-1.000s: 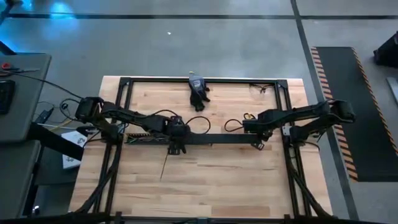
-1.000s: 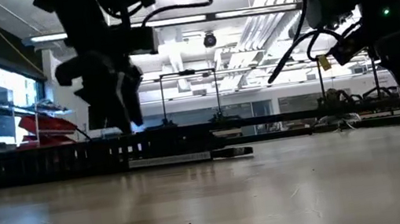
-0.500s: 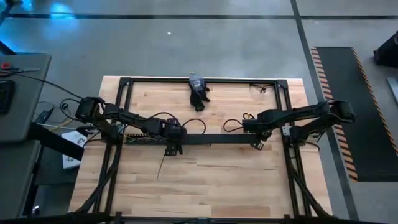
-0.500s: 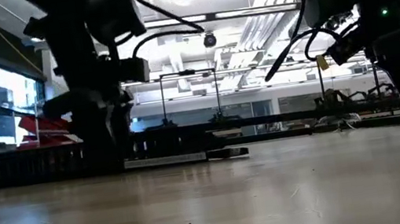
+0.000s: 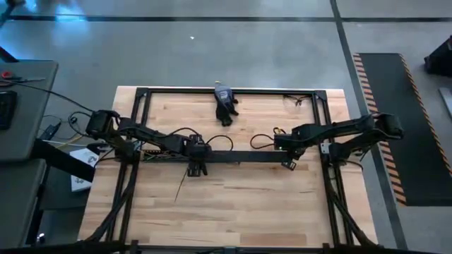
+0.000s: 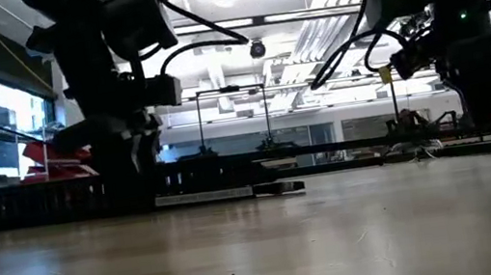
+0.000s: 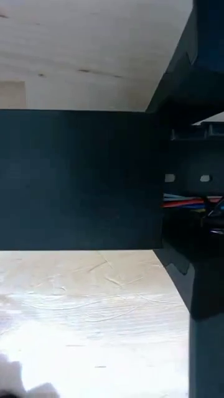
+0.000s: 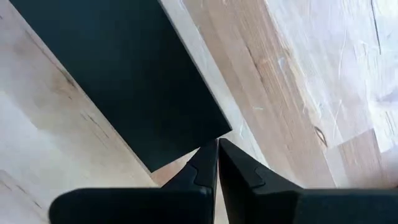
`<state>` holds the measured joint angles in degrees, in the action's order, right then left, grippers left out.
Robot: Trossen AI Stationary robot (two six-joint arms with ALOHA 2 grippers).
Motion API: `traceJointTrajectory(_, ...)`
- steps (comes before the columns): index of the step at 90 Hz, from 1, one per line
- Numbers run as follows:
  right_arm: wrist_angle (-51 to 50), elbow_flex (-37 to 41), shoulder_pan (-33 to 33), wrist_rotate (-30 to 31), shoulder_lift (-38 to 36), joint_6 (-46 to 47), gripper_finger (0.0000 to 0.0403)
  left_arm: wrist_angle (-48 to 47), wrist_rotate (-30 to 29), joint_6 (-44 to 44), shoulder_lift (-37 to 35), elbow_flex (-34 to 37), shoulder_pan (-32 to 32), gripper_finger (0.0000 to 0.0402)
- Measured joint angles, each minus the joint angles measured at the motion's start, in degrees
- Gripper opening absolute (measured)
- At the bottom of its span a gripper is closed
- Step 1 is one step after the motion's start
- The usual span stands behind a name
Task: Ziptie cables
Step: Close the black cable duct
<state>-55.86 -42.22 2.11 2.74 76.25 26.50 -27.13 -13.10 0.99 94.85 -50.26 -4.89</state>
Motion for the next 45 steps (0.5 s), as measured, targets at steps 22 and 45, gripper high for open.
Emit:
traceJointTrajectory(22, -0.41, -0.04, -0.02, -0.22, 0.00, 0.02, 0.0000, -3.33, 1.23, 0.44, -0.07, -1.94, 0.00, 0.0262)
traceJointTrajectory(45, -0.21, -0.13, -0.02, -0.22, 0.00, 0.02, 0.0000, -11.27, 1.68, 0.33, -0.15, -7.32, 0.00, 0.0298)
